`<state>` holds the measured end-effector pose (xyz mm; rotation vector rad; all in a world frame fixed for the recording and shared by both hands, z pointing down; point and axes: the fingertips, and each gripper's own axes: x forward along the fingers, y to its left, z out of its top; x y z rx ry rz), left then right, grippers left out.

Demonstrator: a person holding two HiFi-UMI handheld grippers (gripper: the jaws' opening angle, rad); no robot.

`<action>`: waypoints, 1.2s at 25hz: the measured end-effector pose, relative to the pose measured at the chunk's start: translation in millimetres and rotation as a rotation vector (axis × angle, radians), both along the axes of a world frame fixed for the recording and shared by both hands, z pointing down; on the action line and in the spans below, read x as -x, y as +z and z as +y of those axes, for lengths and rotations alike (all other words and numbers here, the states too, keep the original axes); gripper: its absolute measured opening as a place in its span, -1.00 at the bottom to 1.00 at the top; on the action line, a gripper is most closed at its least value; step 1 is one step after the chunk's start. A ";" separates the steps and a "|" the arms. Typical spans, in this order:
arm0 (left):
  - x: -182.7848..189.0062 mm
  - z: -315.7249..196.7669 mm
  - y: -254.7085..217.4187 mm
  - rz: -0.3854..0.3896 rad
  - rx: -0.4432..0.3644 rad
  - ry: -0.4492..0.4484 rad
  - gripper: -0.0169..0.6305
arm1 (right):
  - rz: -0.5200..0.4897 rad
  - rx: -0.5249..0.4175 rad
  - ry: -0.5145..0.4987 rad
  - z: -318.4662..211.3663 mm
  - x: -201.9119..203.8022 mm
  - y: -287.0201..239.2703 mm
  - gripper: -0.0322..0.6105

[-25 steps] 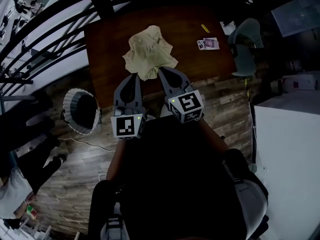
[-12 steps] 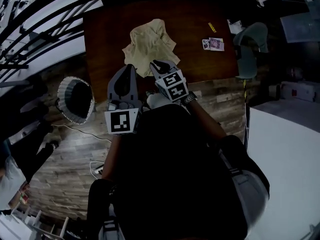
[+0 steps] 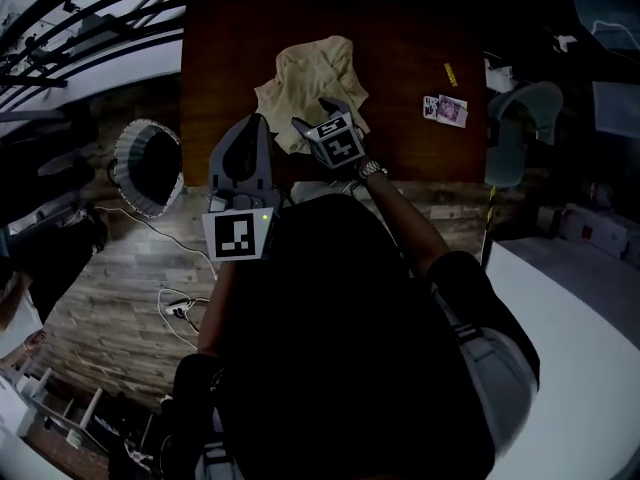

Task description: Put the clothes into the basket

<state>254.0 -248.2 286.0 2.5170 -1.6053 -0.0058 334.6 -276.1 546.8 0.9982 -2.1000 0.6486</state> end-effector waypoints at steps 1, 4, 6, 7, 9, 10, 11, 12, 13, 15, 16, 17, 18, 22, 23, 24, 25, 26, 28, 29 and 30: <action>-2.0 -1.9 -0.2 -0.001 -0.001 -0.009 -0.91 | 0.008 0.022 -0.008 -2.5 -2.0 8.8 0.06; -7.1 -5.8 0.6 -0.008 0.003 -0.032 -0.91 | 0.034 0.083 -0.025 -6.5 -5.7 36.7 0.14; -9.0 -8.5 3.4 -0.016 0.015 -0.047 -0.91 | 0.027 0.124 -0.011 -10.5 -4.6 53.6 0.14; -10.0 -9.8 4.6 -0.020 0.019 -0.055 -0.91 | 0.024 0.146 0.001 -12.6 -4.3 61.7 0.14; -11.9 -10.9 6.5 -0.027 0.028 -0.070 -0.91 | 0.026 0.182 0.019 -15.3 -5.3 76.4 0.14; -12.3 -10.9 7.3 -0.032 0.032 -0.076 -0.91 | 0.025 0.199 0.022 -15.5 -5.2 82.7 0.14; -12.2 -11.1 8.3 -0.038 0.035 -0.082 -0.91 | 0.025 0.213 0.020 -15.1 -4.7 88.4 0.14; -11.6 -11.7 9.5 -0.043 0.040 -0.088 -0.91 | 0.028 0.225 0.015 -14.6 -4.4 93.3 0.13; -10.9 -12.6 10.9 -0.047 0.044 -0.093 -0.91 | 0.034 0.234 0.011 -14.2 -4.6 98.0 0.11; -10.3 -14.8 12.7 -0.049 0.051 -0.103 -0.91 | 0.043 0.245 0.009 -12.7 -5.6 106.5 0.04; -10.9 -15.2 13.1 -0.049 0.052 -0.106 -0.91 | 0.047 0.243 0.008 -11.6 -6.1 109.0 0.01; -12.0 -15.2 13.5 -0.049 0.053 -0.106 -0.91 | 0.051 0.233 0.002 -10.6 -5.8 109.8 -0.04; -13.3 -14.9 13.9 -0.052 0.053 -0.105 -0.91 | 0.055 0.215 -0.008 -9.9 -4.5 108.4 -0.09; -18.5 -15.4 14.6 -0.063 0.048 -0.095 -0.91 | 0.092 0.140 -0.048 -7.4 -4.6 98.9 -0.52; -19.5 -15.4 15.3 -0.062 0.051 -0.094 -0.91 | 0.093 0.135 -0.048 -6.0 -6.1 97.8 -0.58; -20.0 -15.4 15.9 -0.062 0.054 -0.094 -0.91 | 0.089 0.131 -0.046 -5.2 -7.2 95.8 -0.62; -20.0 -15.3 16.5 -0.062 0.056 -0.094 -0.91 | 0.082 0.125 -0.043 -5.2 -8.2 93.0 -0.65; -19.6 -15.1 17.3 -0.062 0.059 -0.094 -0.91 | 0.075 0.117 -0.040 -5.7 -9.2 89.5 -0.66; -18.5 -14.7 19.0 -0.064 0.062 -0.096 -0.91 | 0.057 0.096 -0.038 -6.9 -11.6 81.5 -0.68; -18.1 -14.7 19.7 -0.064 0.063 -0.097 -0.91 | 0.047 0.085 -0.034 -7.6 -13.0 77.0 -0.68; -17.9 -14.9 20.1 -0.064 0.063 -0.097 -0.91 | 0.036 0.075 -0.026 -8.6 -14.8 72.5 -0.68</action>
